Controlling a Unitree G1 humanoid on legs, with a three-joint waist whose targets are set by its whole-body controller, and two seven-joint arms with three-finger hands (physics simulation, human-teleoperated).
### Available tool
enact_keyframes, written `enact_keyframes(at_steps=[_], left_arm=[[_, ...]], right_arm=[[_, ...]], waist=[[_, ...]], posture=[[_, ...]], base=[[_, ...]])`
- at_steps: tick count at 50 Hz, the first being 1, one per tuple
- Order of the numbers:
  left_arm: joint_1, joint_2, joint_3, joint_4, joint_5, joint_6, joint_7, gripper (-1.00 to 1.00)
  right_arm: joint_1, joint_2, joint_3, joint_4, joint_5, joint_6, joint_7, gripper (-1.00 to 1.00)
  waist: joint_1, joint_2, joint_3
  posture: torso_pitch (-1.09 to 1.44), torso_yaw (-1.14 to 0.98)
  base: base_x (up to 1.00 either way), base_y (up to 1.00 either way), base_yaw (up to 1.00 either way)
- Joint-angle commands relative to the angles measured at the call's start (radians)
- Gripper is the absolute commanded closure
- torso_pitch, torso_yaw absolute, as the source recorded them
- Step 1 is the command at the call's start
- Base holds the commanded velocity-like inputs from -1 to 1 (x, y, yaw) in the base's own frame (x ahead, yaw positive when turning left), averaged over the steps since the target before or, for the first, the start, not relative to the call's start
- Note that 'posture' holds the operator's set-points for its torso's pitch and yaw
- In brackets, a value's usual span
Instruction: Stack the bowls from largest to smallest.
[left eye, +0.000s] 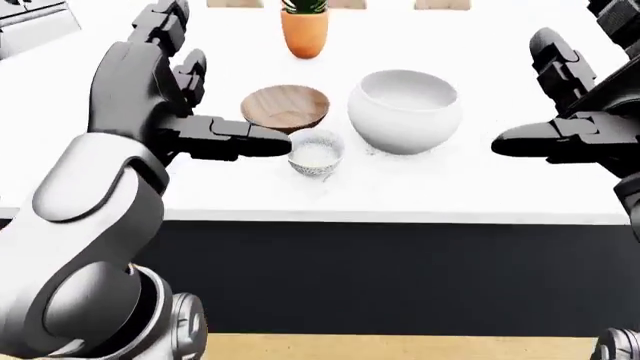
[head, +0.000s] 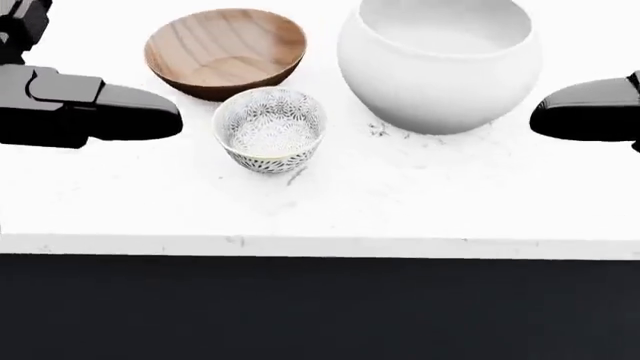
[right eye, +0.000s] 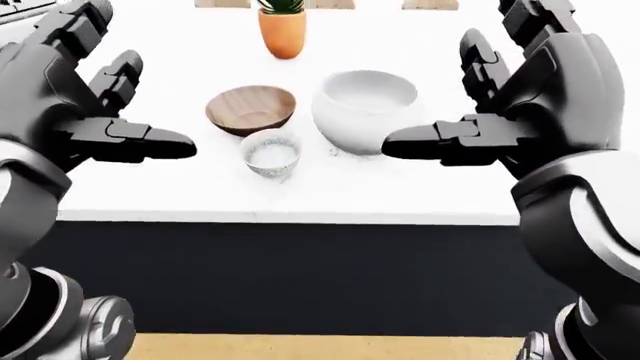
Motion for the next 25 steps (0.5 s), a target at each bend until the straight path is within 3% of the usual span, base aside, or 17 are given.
enact_keyframes(at_steps=[1, 4, 6, 8, 10, 13, 25], left_arm=[[-0.036, 0.011, 0.012, -0.021, -0.008, -0.023, 0.005, -1.0], [-0.048, 0.019, 0.021, -0.03, -0.02, -0.004, 0.007, -1.0], [-0.06, 0.023, 0.032, -0.044, -0.03, 0.021, 0.008, -1.0], [-0.064, 0.029, 0.038, -0.05, -0.036, 0.031, 0.005, -1.0], [-0.067, 0.035, 0.042, -0.05, -0.039, 0.035, 0.003, -1.0], [-0.063, 0.037, 0.042, -0.051, -0.041, 0.033, 0.002, -1.0], [-0.077, 0.042, 0.035, -0.075, -0.049, 0.064, -0.003, -1.0]], right_arm=[[-0.015, -0.021, -0.016, -0.01, -0.003, -0.064, 0.002, -1.0], [-0.002, -0.021, -0.006, -0.016, -0.008, -0.077, 0.004, -1.0], [-0.005, -0.018, 0.01, -0.02, -0.024, -0.075, 0.006, -1.0], [-0.009, -0.014, 0.02, -0.022, -0.033, -0.06, 0.004, -1.0], [-0.02, -0.007, 0.025, -0.019, -0.039, -0.053, 0.005, -1.0], [-0.017, 0.013, 0.028, -0.021, -0.054, -0.053, 0.016, -1.0], [-0.011, -0.016, -0.01, -0.012, -0.01, -0.075, 0.019, -1.0]], waist=[[-0.004, -0.004, -0.022], [-0.001, -0.027, -0.018], [-0.005, -0.054, 0.003], [-0.01, -0.115, -0.003], [-0.012, -0.093, 0.016], [-0.011, -0.087, 0.004], [0.02, -0.094, -0.005]], posture=[[0.0, 0.0], [0.0, 0.0], [0.0, 0.0], [0.0, 0.0], [0.0, 0.0], [0.0, 0.0], [0.0, 0.0]], base=[[0.0, 0.0, -0.97], [0.0, 0.0, -0.62], [0.0, 0.0, 0.0], [0.0, 0.0, 0.0], [0.0, 0.0, 0.0], [0.0, 0.0, 0.0], [0.0, 0.0, 0.0]])
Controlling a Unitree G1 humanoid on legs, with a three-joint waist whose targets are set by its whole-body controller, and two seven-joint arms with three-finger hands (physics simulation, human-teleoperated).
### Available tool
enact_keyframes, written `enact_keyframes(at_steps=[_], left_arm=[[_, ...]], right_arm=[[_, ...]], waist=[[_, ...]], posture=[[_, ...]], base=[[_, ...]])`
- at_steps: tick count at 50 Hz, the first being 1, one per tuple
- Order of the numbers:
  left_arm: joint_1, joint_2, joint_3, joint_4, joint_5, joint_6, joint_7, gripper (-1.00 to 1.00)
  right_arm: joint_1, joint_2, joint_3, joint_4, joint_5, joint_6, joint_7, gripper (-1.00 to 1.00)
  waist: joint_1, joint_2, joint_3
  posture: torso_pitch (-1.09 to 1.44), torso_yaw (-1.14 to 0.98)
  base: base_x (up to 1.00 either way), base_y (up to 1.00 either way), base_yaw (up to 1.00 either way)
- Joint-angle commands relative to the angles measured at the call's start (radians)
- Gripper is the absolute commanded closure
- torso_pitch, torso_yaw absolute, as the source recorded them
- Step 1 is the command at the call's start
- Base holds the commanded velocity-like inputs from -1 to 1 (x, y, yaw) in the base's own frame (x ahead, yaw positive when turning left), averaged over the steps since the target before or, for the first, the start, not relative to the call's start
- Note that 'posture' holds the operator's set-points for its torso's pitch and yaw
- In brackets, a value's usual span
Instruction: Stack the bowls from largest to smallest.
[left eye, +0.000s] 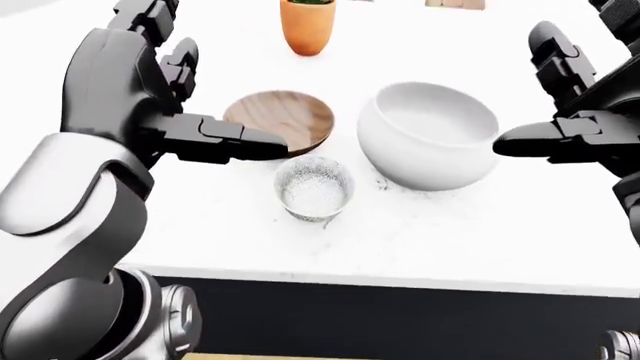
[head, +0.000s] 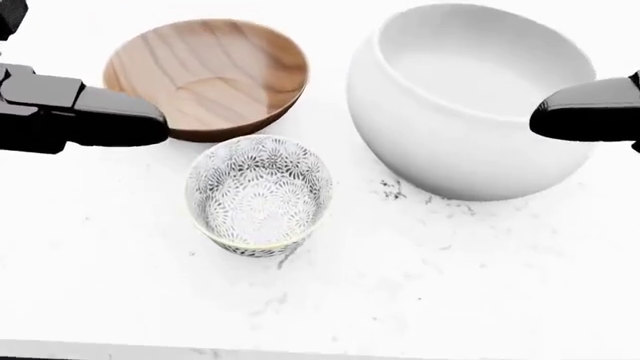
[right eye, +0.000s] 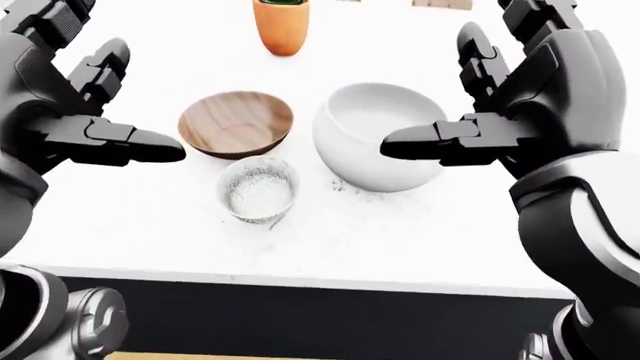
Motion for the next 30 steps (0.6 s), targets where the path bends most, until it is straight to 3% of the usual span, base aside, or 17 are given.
enact_keyframes(at_steps=[1, 4, 5, 9, 10, 12, 13, 15, 17, 18, 20, 22, 25, 27, 28, 30], left_arm=[[-0.036, 0.014, -0.002, -0.013, 0.002, -0.017, -0.006, -1.0], [-0.046, 0.024, -0.014, -0.01, 0.015, -0.019, -0.014, -1.0], [-0.048, 0.026, -0.015, -0.007, 0.018, -0.021, -0.017, -1.0], [-0.061, 0.027, 0.001, -0.007, 0.028, -0.009, -0.03, -1.0], [-0.058, 0.026, 0.001, -0.007, 0.031, -0.011, -0.032, -1.0], [-0.057, 0.027, -0.003, -0.005, 0.037, -0.015, -0.036, -1.0], [-0.054, 0.027, -0.006, -0.004, 0.04, -0.019, -0.038, -1.0], [-0.056, 0.029, -0.007, -0.001, 0.045, -0.018, -0.043, -1.0], [-0.056, 0.03, -0.007, -0.001, 0.05, -0.019, -0.048, -1.0], [-0.06, 0.031, -0.005, -0.003, 0.051, -0.013, -0.05, -1.0], [-0.062, 0.035, -0.005, -0.003, 0.055, -0.013, -0.056, -1.0], [-0.057, 0.054, -0.009, 0.004, 0.063, -0.033, -0.068, -1.0], [-0.03, 0.127, -0.054, 0.015, 0.091, -0.107, -0.099, -1.0], [-0.017, 0.135, -0.055, -0.014, 0.098, -0.097, -0.124, -1.0], [0.0, 0.15, -0.065, -0.04, 0.102, -0.102, -0.143, -1.0], [0.04, 0.199, -0.097, -0.094, 0.125, -0.142, -0.195, -1.0]], right_arm=[[-0.022, -0.024, -0.024, -0.005, 0.01, -0.029, -0.009, -1.0], [-0.021, -0.034, -0.019, -0.004, 0.02, -0.031, -0.016, -1.0], [-0.021, -0.035, -0.018, -0.003, 0.021, -0.033, -0.017, -1.0], [-0.013, -0.035, -0.018, -0.002, 0.014, -0.039, -0.008, -1.0], [-0.011, -0.035, -0.021, -0.003, 0.015, -0.039, -0.009, -1.0], [-0.01, -0.039, -0.029, -0.005, 0.027, -0.042, -0.015, -1.0], [-0.007, -0.039, -0.027, -0.002, 0.022, -0.047, -0.012, -1.0], [-0.009, -0.044, -0.03, -0.002, 0.025, -0.052, -0.013, -1.0], [-0.012, -0.053, -0.034, 0.002, 0.031, -0.055, -0.013, -1.0], [-0.012, -0.058, -0.038, 0.002, 0.037, -0.055, -0.015, -1.0], [-0.012, -0.069, -0.045, 0.003, 0.051, -0.058, -0.019, -1.0], [-0.009, -0.082, -0.047, 0.009, 0.052, -0.065, -0.015, -1.0], [0.0, -0.105, -0.066, 0.013, 0.074, -0.071, -0.019, -1.0], [0.014, -0.115, -0.076, 0.018, 0.076, -0.081, -0.012, -1.0], [0.02, -0.12, -0.082, 0.022, 0.078, -0.085, -0.009, -1.0], [0.03, -0.132, -0.094, 0.025, 0.09, -0.09, -0.013, -1.0]], waist=[[-0.001, 0.002, -0.025], [-0.001, 0.002, -0.023], [-0.005, 0.012, -0.043], [-0.02, 0.04, -0.014], [-0.021, 0.057, -0.001], [-0.018, 0.07, -0.006], [-0.016, 0.06, 0.011], [-0.016, 0.037, -0.003], [-0.028, -0.018, -0.002], [-0.026, 0.014, 0.0], [-0.028, -0.004, 0.005], [-0.03, -0.003, 0.018], [-0.031, 0.033, 0.028], [-0.034, 0.068, 0.022], [-0.032, 0.048, 0.019], [-0.032, 0.043, 0.008]], posture=[[0.0, 0.0], [0.0, 0.0], [0.0, 0.0], [0.0, 0.0], [0.0, 0.0], [0.0, 0.0], [0.0, 0.0], [0.0, 0.0], [0.0, 0.0], [0.0, 0.0], [0.0, 0.0], [0.0, 0.0], [0.0, 0.0], [0.0, 0.0], [0.0, 0.0], [0.0, 0.0]], base=[[0.0, 0.0, 0.0], [0.0, 0.0, 0.0], [0.07, -0.02, 0.0], [0.18, -0.03, 0.0], [0.24, -0.02, 0.0], [0.24, 0.0, 0.0], [0.0, 0.0, 0.0], [0.0, 0.0, 0.0], [0.0, 0.0, 0.0], [0.0, 0.0, 0.0], [0.0, 0.0, 0.0], [0.0, 0.0, 0.0], [0.0, 0.0, 0.0], [0.0, 0.0, 0.0], [0.0, 0.0, 0.0], [0.0, 0.0, 0.0]])
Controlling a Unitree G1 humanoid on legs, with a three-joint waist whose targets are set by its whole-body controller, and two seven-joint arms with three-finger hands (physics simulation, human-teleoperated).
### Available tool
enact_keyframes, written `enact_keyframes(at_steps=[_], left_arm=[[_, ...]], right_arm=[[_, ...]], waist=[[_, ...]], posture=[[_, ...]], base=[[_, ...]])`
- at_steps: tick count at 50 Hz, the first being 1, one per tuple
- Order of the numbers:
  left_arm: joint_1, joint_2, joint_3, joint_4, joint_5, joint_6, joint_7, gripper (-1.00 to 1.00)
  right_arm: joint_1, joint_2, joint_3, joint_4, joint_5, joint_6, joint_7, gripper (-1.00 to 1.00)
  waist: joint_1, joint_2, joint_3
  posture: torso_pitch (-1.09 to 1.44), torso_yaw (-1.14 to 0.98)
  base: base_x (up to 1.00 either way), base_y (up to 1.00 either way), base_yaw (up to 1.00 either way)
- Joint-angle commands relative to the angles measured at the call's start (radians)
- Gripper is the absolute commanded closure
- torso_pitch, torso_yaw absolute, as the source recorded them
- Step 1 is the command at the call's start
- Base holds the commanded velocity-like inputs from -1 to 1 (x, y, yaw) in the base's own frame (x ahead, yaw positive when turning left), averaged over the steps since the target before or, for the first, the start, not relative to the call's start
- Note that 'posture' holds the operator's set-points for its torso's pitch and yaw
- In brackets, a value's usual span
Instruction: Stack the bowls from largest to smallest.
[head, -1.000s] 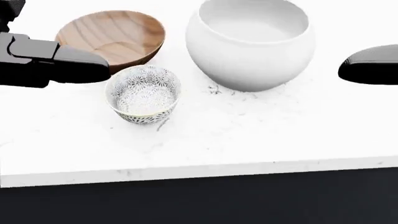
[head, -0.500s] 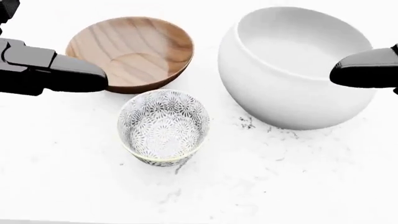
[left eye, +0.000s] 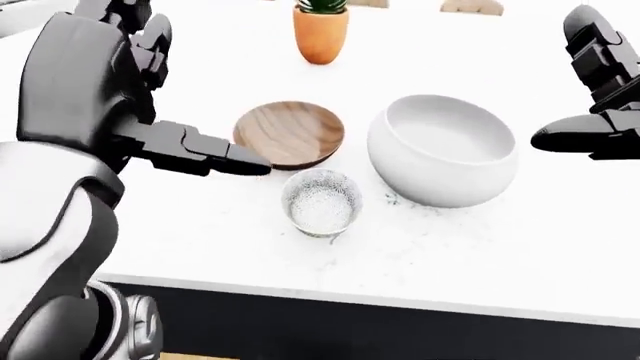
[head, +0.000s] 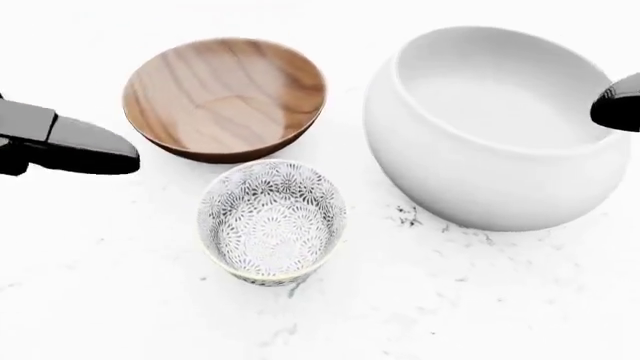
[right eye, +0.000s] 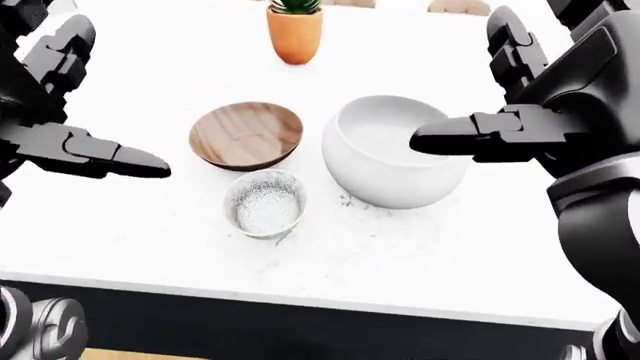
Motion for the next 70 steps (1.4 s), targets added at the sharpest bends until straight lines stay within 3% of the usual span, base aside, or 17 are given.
enact_keyframes(at_steps=[1, 4, 5, 6, 12, 15, 18, 22, 26, 34, 41, 49, 58, 70], left_arm=[[-0.007, 0.038, -0.032, -0.044, 0.024, -0.064, -0.075, -1.0], [0.017, 0.074, -0.095, -0.075, 0.101, -0.144, -0.152, -1.0], [0.016, 0.082, -0.123, -0.084, 0.137, -0.159, -0.173, -1.0], [0.02, 0.086, -0.151, -0.089, 0.181, -0.188, -0.194, -1.0], [0.039, 0.086, -0.331, -0.117, 0.533, -0.376, -0.415, -1.0], [0.071, 0.017, -0.413, -0.105, 0.763, -0.482, -0.584, -1.0], [0.131, -0.103, -0.437, -0.089, 1.0, -0.65, -0.796, -1.0], [0.192, -0.315, -0.393, -0.056, 1.203, -0.882, -1.0, -1.0], [0.253, -0.412, -0.359, -0.034, 1.268, -1.088, -1.087, -1.0], [0.368, -0.484, -0.351, 0.008, 1.309, -1.347, -1.088, -1.0], [0.425, -0.507, -0.352, 0.04, 1.322, -1.443, -1.069, -1.0], [0.451, -0.529, -0.369, 0.076, 1.344, -1.498, -1.054, -0.62], [0.511, -0.536, -0.387, 0.119, 1.366, -1.564, -1.019, -0.39], [0.525, -0.522, -0.365, 0.23, 1.388, -1.619, -0.943, -0.05]], right_arm=[[-0.013, -0.027, -0.03, 0.01, 0.003, -0.029, -0.005, -1.0], [-0.003, -0.039, -0.039, 0.021, 0.007, -0.045, -0.003, -1.0], [0.001, -0.042, -0.04, 0.026, 0.002, -0.05, 0.003, -1.0], [0.005, -0.042, -0.039, 0.029, -0.005, -0.054, 0.009, -1.0], [0.036, -0.074, -0.088, 0.048, 0.016, -0.063, 0.019, -1.0], [0.045, -0.089, -0.101, 0.056, 0.026, -0.073, 0.018, -1.0], [0.049, -0.106, -0.11, 0.069, 0.034, -0.082, 0.019, -1.0], [0.063, -0.125, -0.123, 0.075, 0.052, -0.097, 0.015, -1.0], [0.068, -0.136, -0.124, 0.076, 0.059, -0.105, 0.011, -1.0], [0.083, -0.14, -0.14, 0.079, 0.06, -0.113, 0.015, -1.0], [0.089, -0.122, -0.13, 0.084, 0.028, -0.121, 0.034, -1.0], [0.089, -0.118, -0.137, 0.084, 0.031, -0.116, 0.03, -1.0], [0.105, -0.128, -0.162, 0.078, 0.053, -0.114, 0.022, -1.0], [0.103, -0.12, -0.151, 0.079, 0.039, -0.12, 0.022, -1.0]], waist=[[-0.007, 0.006, -0.017], [0.008, -0.035, -0.038], [0.012, -0.023, -0.028], [0.01, -0.025, -0.023], [0.014, -0.026, -0.023], [0.015, -0.026, -0.024], [0.019, -0.029, -0.026], [0.022, -0.039, -0.03], [0.024, -0.05, -0.033], [0.032, -0.063, -0.038], [0.037, -0.064, -0.037], [0.042, -0.065, -0.035], [0.04, -0.065, -0.035], [0.034, -0.063, -0.038]], posture=[[0.0, 0.0], [0.0, 0.0], [0.0, 0.0], [0.0, 0.0], [0.0, 0.0], [0.0, 0.0], [0.0, 0.0], [0.0, 0.0], [0.0, 0.0], [0.0, 0.0], [0.0, 0.0], [0.0, 0.0], [0.0, 0.0], [0.0, 0.0]], base=[[0.0, 0.0, 0.0], [0.0, 0.0, 0.0], [0.0, 0.0, 0.0], [0.0, 0.0, 0.0], [0.0, 0.0, 0.0], [0.0, 0.0, 0.0], [0.0, 0.0, 0.0], [0.0, 0.0, 0.0], [0.0, 0.0, 0.0], [0.0, 0.0, 0.0], [0.0, 0.0, 0.0], [0.0, 0.0, 0.0], [0.0, 0.0, 0.0], [0.0, 0.0, 0.0]])
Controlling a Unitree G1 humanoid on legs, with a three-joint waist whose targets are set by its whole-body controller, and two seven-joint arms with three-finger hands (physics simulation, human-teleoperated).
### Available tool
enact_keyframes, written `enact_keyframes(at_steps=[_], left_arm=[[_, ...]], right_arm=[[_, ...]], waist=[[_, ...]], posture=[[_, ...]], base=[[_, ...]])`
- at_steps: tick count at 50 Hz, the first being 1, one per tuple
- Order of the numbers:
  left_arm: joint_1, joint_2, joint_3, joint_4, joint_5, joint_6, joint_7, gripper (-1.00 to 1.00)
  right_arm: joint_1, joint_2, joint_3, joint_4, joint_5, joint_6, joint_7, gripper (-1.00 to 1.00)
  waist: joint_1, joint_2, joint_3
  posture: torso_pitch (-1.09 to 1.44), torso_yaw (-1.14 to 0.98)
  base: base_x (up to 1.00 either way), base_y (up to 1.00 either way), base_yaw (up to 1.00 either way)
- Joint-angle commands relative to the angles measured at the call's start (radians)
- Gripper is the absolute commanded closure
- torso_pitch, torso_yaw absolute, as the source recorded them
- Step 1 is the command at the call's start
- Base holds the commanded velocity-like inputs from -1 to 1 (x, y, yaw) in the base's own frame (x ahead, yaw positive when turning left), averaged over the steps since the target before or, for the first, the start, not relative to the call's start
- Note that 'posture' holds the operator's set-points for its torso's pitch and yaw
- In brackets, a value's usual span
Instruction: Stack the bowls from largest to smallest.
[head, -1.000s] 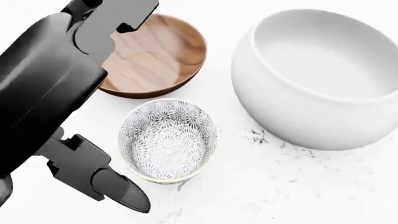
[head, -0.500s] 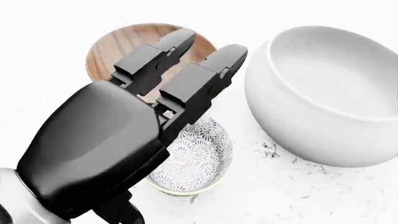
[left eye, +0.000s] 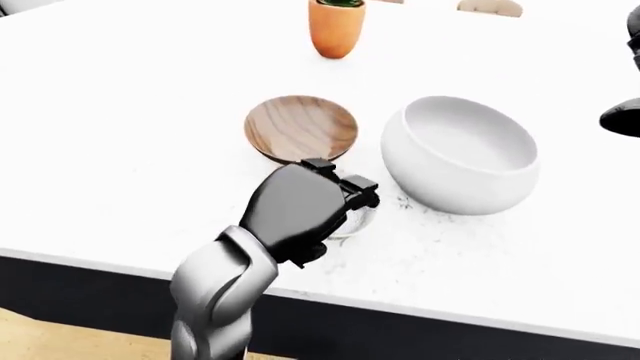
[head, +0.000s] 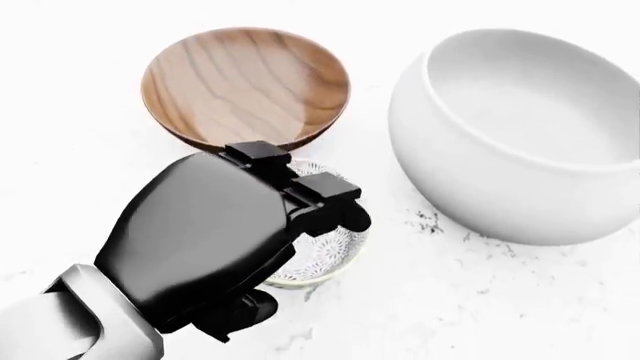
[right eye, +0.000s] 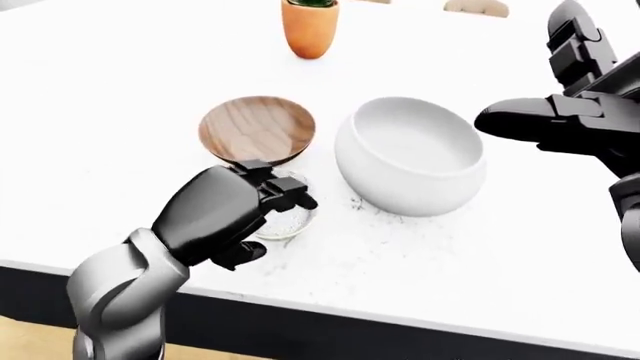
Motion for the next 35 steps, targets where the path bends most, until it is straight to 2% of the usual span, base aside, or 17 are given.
enact_keyframes(at_steps=[1, 7, 11, 12, 16, 17, 22, 29, 35], left_arm=[[-0.014, 0.002, 0.005, 0.008, -0.005, -0.018, 0.046, -0.05], [0.014, 0.021, 0.009, 0.096, 0.007, -0.067, 0.111, 0.08], [0.037, 0.025, 0.009, 0.105, 0.015, -0.092, 0.121, 0.2], [0.036, 0.023, 0.01, 0.1, 0.014, -0.091, 0.117, 0.27], [0.052, 0.01, 0.013, 0.034, -0.005, -0.067, 0.085, 0.97], [0.051, 0.009, 0.017, 0.011, -0.015, -0.054, 0.069, 1.0], [-0.017, -0.009, 0.025, -0.104, -0.046, 0.047, -0.015, 1.0], [-0.244, -0.023, 0.04, -0.211, -0.045, 0.246, -0.142, 1.0], [-0.454, 0.007, 0.077, -0.146, -0.047, 0.367, -0.15, 1.0]], right_arm=[[-0.014, -0.013, -0.023, 0.001, -0.025, -0.033, 0.012, -1.0], [-0.008, -0.011, -0.04, 0.0, -0.023, -0.026, 0.015, -1.0], [-0.007, -0.011, -0.037, 0.005, -0.03, -0.032, 0.018, -1.0], [-0.009, -0.012, -0.037, 0.004, -0.027, -0.03, 0.015, -1.0], [-0.007, -0.021, -0.044, 0.005, -0.014, -0.03, 0.01, -1.0], [-0.006, -0.029, -0.055, 0.005, -0.001, -0.027, 0.006, -1.0], [0.003, -0.084, -0.094, 0.027, 0.047, -0.033, -0.004, -1.0], [0.018, -0.148, -0.124, 0.05, 0.095, -0.053, -0.012, -1.0], [0.038, -0.187, -0.155, 0.072, 0.112, -0.066, 0.0, -1.0]], waist=[[0.0, -0.004, -0.017], [-0.004, -0.002, -0.021], [-0.006, 0.001, -0.022], [-0.006, 0.001, -0.023], [-0.008, 0.002, -0.026], [-0.01, 0.002, -0.025], [-0.008, 0.003, -0.024], [-0.005, -0.001, -0.016], [-0.001, -0.003, -0.009]], posture=[[0.0, 0.0], [0.0, 0.0], [0.0, 0.0], [0.0, 0.0], [0.0, 0.0], [0.0, 0.0], [0.0, 0.0], [0.0, 0.0], [0.0, 0.0]], base=[[0.0, 0.0, 0.0], [0.0, 0.0, 0.0], [0.0, 0.0, 0.0], [0.0, 0.0, 0.0], [0.0, 0.0, 0.0], [0.0, 0.0, 0.0], [0.0, 0.0, 0.0], [0.0, 0.0, 0.0], [0.0, 0.0, 0.0]])
